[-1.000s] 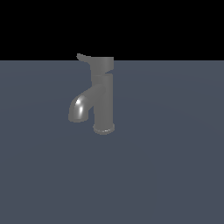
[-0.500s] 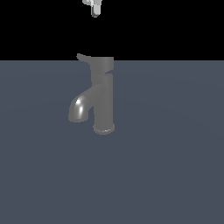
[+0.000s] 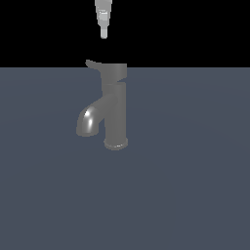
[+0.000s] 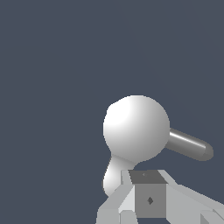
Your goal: Turn on the faucet by rotating a designated handle.
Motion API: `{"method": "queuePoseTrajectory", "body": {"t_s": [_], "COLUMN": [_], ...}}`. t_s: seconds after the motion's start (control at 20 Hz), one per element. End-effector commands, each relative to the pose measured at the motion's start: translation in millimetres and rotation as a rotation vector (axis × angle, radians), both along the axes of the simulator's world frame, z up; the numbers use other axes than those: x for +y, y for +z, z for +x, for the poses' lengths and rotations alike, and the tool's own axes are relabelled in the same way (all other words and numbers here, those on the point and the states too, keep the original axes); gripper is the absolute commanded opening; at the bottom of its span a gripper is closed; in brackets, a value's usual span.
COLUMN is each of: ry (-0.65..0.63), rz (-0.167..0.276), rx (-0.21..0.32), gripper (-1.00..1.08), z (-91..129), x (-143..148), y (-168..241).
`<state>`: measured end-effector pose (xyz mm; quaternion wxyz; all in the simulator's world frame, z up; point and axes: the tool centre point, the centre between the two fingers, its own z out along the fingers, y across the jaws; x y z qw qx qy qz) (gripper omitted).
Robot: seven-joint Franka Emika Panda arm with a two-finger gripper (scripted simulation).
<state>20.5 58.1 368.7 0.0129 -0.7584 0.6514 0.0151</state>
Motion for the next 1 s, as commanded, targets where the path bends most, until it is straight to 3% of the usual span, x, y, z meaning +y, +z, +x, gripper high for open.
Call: {"method": "queuePoseTrajectory", "body": {"t_s": [0.0,0.5,0.95], "ry": [-0.06,-0.274,-0.374], "rz": [-0.005,-0.027,-0.038], "rx": [0.001,0.004,0.002], "gripper": [-1.0,-1.0,-1.0], "z": [10.3,44.9,59.7], "x": [4.5,21.7,30.3], "y": [-9.8,-48.6,-68.6]}}
